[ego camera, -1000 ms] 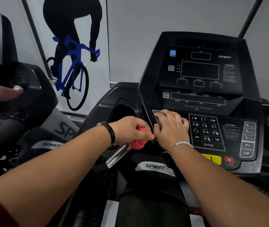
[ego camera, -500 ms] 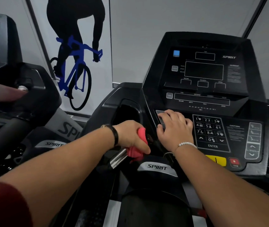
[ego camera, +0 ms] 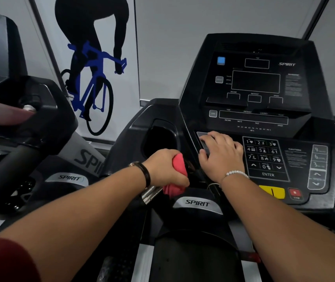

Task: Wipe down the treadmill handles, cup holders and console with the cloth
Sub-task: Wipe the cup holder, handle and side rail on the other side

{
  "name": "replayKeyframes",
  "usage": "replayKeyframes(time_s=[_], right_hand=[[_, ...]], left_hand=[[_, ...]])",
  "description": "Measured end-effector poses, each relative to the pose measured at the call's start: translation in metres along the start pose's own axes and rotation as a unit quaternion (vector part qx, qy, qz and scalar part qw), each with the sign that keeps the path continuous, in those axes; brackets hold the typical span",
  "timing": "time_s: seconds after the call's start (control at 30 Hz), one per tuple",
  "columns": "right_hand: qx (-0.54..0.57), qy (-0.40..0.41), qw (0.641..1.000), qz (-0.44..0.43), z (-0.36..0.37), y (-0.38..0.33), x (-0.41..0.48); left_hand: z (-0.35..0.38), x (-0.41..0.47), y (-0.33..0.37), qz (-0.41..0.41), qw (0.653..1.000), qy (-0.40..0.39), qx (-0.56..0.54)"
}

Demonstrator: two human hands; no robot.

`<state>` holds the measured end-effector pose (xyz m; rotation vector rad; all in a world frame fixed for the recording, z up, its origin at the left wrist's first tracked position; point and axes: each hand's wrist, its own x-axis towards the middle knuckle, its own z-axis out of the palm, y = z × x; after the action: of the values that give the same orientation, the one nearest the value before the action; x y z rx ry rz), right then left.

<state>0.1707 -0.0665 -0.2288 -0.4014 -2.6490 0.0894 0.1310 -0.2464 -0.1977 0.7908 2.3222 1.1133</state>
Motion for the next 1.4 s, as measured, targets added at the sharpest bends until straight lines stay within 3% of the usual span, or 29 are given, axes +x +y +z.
replayKeyframes(time_s=[0.2,0.3,0.43,0.57,0.7,0.8,0.9,1.07,1.3,1.4], right_hand=[[0.003,-0.002,1.000,-0.002,0.000,0.000,0.000],[0.003,0.002,1.000,-0.002,0.001,0.000,0.000],[0.005,0.009,1.000,-0.001,0.002,0.001,0.001],[0.003,0.003,1.000,0.000,0.002,0.001,0.002],[0.003,0.005,1.000,-0.002,0.002,0.001,0.002],[0.006,0.011,1.000,-0.002,0.001,0.001,0.001],[0.005,0.012,1.000,-0.004,0.001,0.000,0.000],[0.004,0.011,1.000,-0.002,0.001,0.000,0.000],[0.007,0.003,1.000,-0.002,0.000,0.001,0.000],[0.008,0.007,1.000,-0.001,0.000,0.000,0.000]], left_hand=[[-0.015,0.012,-0.006,-0.035,0.958,-0.240,-0.156],[-0.015,0.013,-0.008,-0.042,0.935,-0.273,-0.222],[-0.009,0.008,-0.009,-0.035,0.957,-0.198,-0.210],[0.003,0.000,-0.009,0.009,0.998,0.002,-0.070],[0.024,-0.018,-0.005,0.020,0.985,0.163,0.062],[0.030,-0.021,-0.007,0.037,0.972,0.208,0.107],[0.024,-0.017,-0.011,0.041,0.980,0.168,0.098],[0.006,-0.007,-0.016,0.038,0.999,0.031,-0.009],[-0.007,0.000,-0.021,0.014,0.985,-0.113,-0.133],[-0.005,0.000,-0.022,0.011,0.984,-0.101,-0.148]])
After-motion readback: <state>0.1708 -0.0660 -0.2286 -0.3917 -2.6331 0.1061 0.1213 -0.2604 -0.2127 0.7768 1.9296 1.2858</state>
